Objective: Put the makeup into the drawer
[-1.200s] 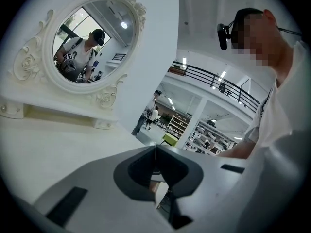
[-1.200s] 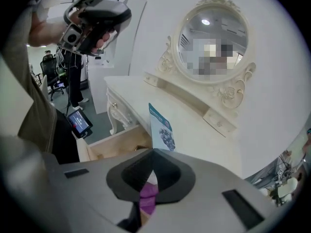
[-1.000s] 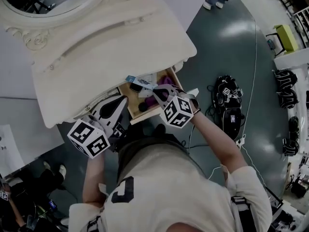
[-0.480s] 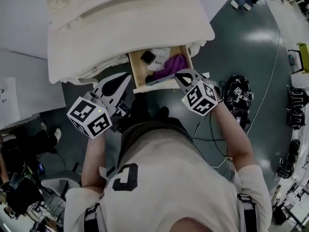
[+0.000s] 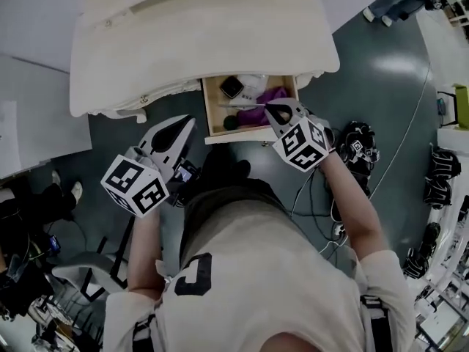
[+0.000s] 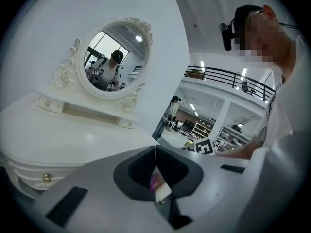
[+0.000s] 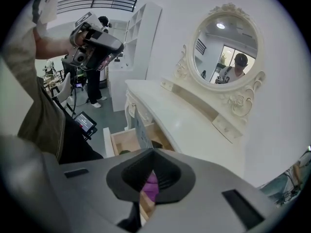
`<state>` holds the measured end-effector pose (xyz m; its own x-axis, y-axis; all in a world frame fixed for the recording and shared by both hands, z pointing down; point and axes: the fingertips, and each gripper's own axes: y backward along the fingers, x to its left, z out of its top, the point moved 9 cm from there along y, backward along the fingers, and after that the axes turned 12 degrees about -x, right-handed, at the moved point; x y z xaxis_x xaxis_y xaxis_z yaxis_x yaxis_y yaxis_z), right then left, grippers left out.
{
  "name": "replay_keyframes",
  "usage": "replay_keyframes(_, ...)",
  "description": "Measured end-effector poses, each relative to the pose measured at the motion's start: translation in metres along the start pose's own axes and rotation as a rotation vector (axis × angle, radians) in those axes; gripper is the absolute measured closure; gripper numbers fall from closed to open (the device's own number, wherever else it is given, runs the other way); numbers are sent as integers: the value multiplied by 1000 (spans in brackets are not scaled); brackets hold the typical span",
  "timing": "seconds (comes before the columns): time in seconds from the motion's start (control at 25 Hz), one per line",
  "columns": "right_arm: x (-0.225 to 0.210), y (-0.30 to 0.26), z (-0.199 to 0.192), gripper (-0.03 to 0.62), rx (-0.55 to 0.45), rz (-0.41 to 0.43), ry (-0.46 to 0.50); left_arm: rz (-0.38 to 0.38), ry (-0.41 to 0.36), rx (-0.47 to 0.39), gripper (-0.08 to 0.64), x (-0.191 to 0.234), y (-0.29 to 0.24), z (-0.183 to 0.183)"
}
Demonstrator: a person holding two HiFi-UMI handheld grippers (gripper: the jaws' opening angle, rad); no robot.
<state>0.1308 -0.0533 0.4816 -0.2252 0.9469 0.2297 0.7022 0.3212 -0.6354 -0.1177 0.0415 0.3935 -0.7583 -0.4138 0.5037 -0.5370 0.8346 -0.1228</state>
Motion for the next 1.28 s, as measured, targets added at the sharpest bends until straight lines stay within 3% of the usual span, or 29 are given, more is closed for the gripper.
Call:
replay_keyframes(0.28,-22,-33,4,566,76,21,24,-61,54,19,502,29,-40,10)
replay_keyframes(0.48,-16,-68,-12,566,126,-53,145,-87,65,57,502,48,-52,17)
replay_keyframes(0.68,2,-103,-48,566,193,-111,207,-91,72,98,502,58,-54,16)
replay_keyframes(0.76,7,-112,-57,565,216,-79,218,-86,74,109,502,60,-53,15)
replay_keyframes(0.96,34,-117,-54,565,125,147,239,-70,78,131,502,66,-47,9)
replay_keyframes(1.04,37,-117,-56,565,138,158,250,-68,79,134,502,67,-46,7)
replay_keyframes(1.12,29,-122,-67,565,205,106,224,-69,78,136,502,67,-46,7)
replay_keyframes(1.28,5,-129,-79,561,271,21,77,-81,71,137,502,63,-48,10)
